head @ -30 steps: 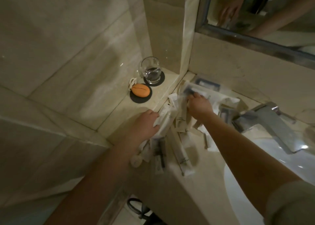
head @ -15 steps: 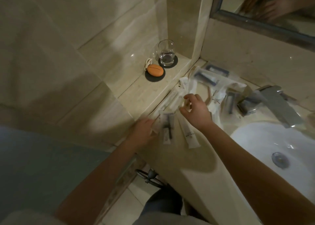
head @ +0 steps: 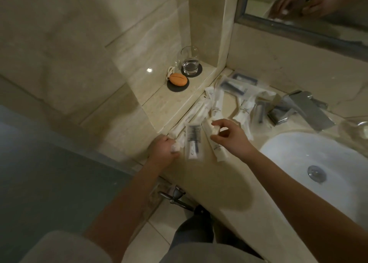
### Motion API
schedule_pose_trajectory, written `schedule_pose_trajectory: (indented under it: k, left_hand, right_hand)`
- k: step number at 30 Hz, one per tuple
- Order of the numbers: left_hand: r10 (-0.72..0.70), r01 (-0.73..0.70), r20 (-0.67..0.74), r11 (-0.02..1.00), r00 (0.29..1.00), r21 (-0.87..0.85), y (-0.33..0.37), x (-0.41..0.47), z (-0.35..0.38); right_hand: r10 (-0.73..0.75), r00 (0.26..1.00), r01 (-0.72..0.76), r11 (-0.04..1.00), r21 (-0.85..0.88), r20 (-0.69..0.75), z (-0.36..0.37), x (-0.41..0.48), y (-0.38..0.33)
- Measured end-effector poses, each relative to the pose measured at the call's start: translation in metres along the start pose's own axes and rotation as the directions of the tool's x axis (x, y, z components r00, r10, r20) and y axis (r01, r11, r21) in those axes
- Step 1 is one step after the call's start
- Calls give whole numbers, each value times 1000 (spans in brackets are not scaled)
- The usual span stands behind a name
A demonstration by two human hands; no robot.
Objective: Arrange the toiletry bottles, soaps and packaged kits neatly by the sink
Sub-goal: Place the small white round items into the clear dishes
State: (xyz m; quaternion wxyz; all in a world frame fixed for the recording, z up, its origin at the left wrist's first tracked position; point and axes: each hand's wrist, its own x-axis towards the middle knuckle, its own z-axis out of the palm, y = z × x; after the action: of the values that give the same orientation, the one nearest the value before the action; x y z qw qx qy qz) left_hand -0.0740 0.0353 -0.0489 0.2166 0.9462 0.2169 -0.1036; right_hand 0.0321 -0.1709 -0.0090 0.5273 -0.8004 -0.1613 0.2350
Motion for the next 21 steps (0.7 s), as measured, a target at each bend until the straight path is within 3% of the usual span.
schedule_pose_trajectory:
  k: [4,8,12,17,21]
  left_hand:
    - [92,-96,-34,981,995,-168,34,-16,-12]
    - [203,-221,-100,948,974,-231,82,-28,-19]
    - [287,-287,-52,897,957,-337,133,-33,-17]
    - [431,-416,-49,828,901,-375,198,-35,0]
    - [551,-504,31,782,834,-368,250,-34,23]
  right_hand:
    - [14,999,-20,977,212,29,-20,-25,-7]
    - [21,999,-27,961,276,24,-48,-51,-1]
    - [61,998,-55,905,422,-1,-80,-82,14]
    - [132,984,-44,822,568,-116,-119,-123,36]
    - [280,935,-59,729,682,-219,-157,-155,51]
